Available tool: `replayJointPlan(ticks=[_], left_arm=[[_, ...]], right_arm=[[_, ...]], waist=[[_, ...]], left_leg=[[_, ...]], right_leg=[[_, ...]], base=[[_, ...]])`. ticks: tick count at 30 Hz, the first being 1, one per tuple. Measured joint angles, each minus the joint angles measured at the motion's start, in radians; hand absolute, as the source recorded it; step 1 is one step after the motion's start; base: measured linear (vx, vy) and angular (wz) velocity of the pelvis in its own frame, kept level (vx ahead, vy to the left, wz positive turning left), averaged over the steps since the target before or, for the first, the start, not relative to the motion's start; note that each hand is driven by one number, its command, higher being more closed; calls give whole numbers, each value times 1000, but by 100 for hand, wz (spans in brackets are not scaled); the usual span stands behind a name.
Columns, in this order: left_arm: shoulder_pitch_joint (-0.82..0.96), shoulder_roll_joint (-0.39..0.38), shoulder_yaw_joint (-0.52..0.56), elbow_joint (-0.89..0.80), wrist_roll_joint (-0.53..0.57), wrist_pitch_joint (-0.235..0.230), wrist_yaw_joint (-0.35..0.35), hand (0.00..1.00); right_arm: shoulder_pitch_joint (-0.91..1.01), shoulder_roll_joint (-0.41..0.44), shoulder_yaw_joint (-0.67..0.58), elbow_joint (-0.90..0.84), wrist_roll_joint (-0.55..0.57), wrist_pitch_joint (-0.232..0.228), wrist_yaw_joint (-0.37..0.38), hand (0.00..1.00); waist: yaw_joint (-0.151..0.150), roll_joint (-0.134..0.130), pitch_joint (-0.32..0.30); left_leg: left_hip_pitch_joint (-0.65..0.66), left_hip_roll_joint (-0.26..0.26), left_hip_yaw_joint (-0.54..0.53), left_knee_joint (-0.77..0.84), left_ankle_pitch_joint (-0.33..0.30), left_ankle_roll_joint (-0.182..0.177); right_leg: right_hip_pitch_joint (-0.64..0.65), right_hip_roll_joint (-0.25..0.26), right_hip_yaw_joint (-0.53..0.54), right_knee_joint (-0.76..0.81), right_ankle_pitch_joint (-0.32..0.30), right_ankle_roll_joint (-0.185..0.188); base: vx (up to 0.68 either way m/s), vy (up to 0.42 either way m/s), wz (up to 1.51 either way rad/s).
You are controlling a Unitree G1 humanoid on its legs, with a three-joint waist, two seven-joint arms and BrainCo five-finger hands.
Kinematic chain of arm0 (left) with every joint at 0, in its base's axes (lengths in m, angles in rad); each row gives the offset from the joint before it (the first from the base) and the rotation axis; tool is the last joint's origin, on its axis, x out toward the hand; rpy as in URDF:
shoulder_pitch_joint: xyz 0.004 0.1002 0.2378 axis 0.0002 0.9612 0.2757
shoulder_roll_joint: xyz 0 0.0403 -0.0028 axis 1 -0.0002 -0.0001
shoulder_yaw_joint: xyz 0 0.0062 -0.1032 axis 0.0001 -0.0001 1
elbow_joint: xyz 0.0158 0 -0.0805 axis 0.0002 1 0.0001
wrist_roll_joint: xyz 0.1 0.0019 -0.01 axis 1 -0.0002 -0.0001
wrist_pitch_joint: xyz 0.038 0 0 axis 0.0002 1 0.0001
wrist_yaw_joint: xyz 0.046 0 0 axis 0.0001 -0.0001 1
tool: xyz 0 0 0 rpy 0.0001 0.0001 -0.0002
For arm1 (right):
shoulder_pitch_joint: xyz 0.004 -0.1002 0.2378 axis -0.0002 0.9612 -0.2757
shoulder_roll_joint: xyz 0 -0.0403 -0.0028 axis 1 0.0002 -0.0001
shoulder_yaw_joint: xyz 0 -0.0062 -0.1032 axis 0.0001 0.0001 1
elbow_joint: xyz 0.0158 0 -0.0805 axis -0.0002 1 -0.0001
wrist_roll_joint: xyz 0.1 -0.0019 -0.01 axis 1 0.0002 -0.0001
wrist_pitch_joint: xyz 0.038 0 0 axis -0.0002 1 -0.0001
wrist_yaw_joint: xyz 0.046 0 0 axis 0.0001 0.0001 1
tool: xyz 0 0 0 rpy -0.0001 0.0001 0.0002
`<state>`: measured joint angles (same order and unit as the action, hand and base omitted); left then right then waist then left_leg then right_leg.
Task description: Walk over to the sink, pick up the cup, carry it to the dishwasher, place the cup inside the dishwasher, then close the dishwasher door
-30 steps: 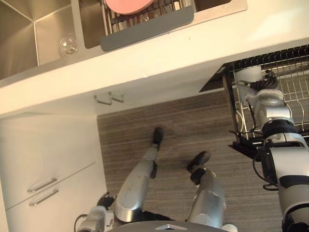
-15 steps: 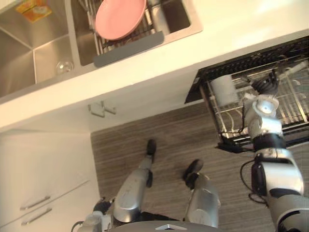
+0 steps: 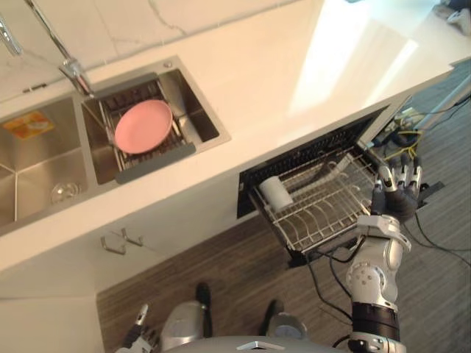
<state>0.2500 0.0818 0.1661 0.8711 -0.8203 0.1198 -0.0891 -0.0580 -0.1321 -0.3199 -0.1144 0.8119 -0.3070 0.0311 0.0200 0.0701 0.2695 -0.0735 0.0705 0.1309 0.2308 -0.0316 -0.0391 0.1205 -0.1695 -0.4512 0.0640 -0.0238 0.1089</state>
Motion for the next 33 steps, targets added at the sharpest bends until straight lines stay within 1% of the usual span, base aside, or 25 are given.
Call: replayJointPlan(ticks=[4,5,6,7,8,9,10,12,14,15,16,17,18,19,20,21,22,23,24,25,26,27,29,31,33], left_arm=[[2,-36,-12,10,70,27,-73,0],[-3,-35,-10,30,109,22,-75,0],[-9,-22,-13,58,142,24,-80,0],[-11,-19,-14,72,159,26,-80,0],[-13,-17,-18,96,184,26,-81,0],[-10,-16,-30,106,211,22,-93,0],[-3,-13,-32,106,214,17,-97,0],[0,9,-56,106,255,-6,-91,0],[-2,28,-76,101,328,-41,-76,0],[-4,36,-86,100,353,-46,-64,0],[-15,47,-107,100,417,-53,-49,0],[-22,59,-133,99,463,-55,-40,0],[-26,61,-145,99,486,-54,-37,0],[-32,69,-175,95,516,-52,-32,0],[-35,87,-201,82,537,-44,-31,0],[-38,98,-216,77,546,-38,-32,0],[-42,113,-219,73,552,-21,-33,0],[-47,127,-220,75,551,-4,-34,0],[-51,134,-223,77,551,6,-35,0],[-60,141,-228,85,547,26,-39,0],[-60,142,-227,89,540,41,-51,0],[-60,145,-226,94,536,45,-58,0],[-56,155,-216,104,546,46,-73,0],[-49,137,-203,105,574,41,-75,0],[-38,125,-176,100,589,30,-80,0]], right_arm=[[8,-12,5,-48,-75,-4,104,0],[17,-29,6,-73,-86,2,137,0],[21,-49,7,-93,-114,11,162,0],[27,-64,7,-109,-117,12,172,0],[38,-101,5,-130,-135,10,186,0],[52,-129,6,-136,-136,12,207,0],[59,-135,7,-137,-135,17,217,0],[79,-132,41,-137,-134,37,245,0],[89,-132,62,-137,-129,52,251,0],[91,-131,67,-137,-126,53,251,0],[98,-131,77,-137,-108,53,249,0],[105,-130,90,-138,-108,53,247,0],[109,-129,102,-137,-113,53,242,0],[117,-127,130,-139,-116,52,227,0],[121,-112,156,-139,-135,52,209,0],[125,-103,164,-139,-147,52,204,0],[129,-98,178,-139,-153,52,198,0],[129,-96,177,-146,-155,52,181,0],[129,-96,168,-150,-159,52,170,0],[129,-97,140,-152,-167,52,158,0],[131,-97,110,-152,-176,52,151,0],[135,-97,89,-152,-182,52,151,0],[141,-94,59,-149,-182,51,151,0],[121,-101,47,-144,-182,49,156,0],[104,-113,39,-144,-181,49,162,0]], waist=[[1,10,-24],[-6,12,-31],[-22,4,-35],[-35,5,-45],[-53,12,-61],[-51,5,-68],[-51,0,-80],[-50,-30,-110],[-48,-55,-124],[-48,-62,-126],[-52,-66,-125],[-51,-62,-126],[-52,-59,-127],[-50,-61,-125],[-51,-66,-123],[-53,-77,-123],[-55,-88,-122],[-57,-106,-124],[-59,-114,-122],[-57,-123,-120],[-58,-124,-121],[-62,-128,-122],[-72,-164,-128],[-49,-136,-130],[-42,-128,-131]], left_leg=[[6,9,37,-7,-11,1],[11,37,121,-6,-59,21],[25,77,238,21,-88,19],[25,96,287,40,-94,17],[29,120,355,66,-85,26],[45,88,369,68,-83,48],[46,71,368,65,-92,55],[42,13,372,54,-122,67],[43,-33,373,35,-133,83],[46,-49,370,27,-135,87],[56,-76,359,11,-141,99],[76,-96,349,-27,-135,109],[85,-103,340,-46,-130,117],[113,-113,324,-90,-117,125],[140,-122,289,-125,-103,135],[152,-125,269,-141,-97,135],[166,-126,227,-164,-87,138],[167,-126,186,-184,-71,138],[168,-126,165,-190,-68,136],[176,-126,132,-204,-62,133],[182,-125,108,-203,-53,138],[182,-127,109,-192,-55,136],[189,-152,89,-160,-66,117],[189,-130,88,-133,-88,83],[184,-105,98,-126,-109,68]], right_leg=[[21,-1,-8,-13,-1,0],[31,-4,-31,-15,-1,1],[55,-21,-53,-14,4,11],[64,-31,-68,-11,2,20],[75,-58,-88,9,-10,43],[74,-100,-82,45,-28,70],[70,-118,-80,54,-33,77],[63,-176,-80,65,-27,105],[55,-215,-82,87,-24,124],[50,-229,-82,105,-21,125],[31,-264,-74,180,-15,119],[-21,-299,-45,299,-2,67],[-51,-311,-28,362,9,9],[-110,-334,5,488,45,-110],[-161,-334,51,614,30,-132],[-178,-317,71,664,-13,-105],[-206,-254,107,689,-81,-75],[-228,-179,138,653,-143,-46],[-233,-145,140,620,-166,-41],[-247,-89,140,546,-195,-40],[-260,-47,158,465,-194,-39],[-265,-31,180,405,-168,-45],[-261,-31,194,305,-29,-38],[-217,-13,199,244,-30,-46],[-182,24,196,158,-20,-52]], base=[[-31,7,7],[-43,60,29],[-6,70,46],[73,150,64],[81,241,56],[74,292,39],[79,287,15],[88,236,10],[66,154,12],[77,159,28],[69,174,34],[66,177,38],[61,169,38],[84,136,48],[132,117,58],[187,50,73],[218,-12,86],[199,-39,90],[200,-49,97],[228,-46,100],[240,-43,111],[253,-44,113],[237,-69,85],[286,-104,8],[214,-74,-23]])
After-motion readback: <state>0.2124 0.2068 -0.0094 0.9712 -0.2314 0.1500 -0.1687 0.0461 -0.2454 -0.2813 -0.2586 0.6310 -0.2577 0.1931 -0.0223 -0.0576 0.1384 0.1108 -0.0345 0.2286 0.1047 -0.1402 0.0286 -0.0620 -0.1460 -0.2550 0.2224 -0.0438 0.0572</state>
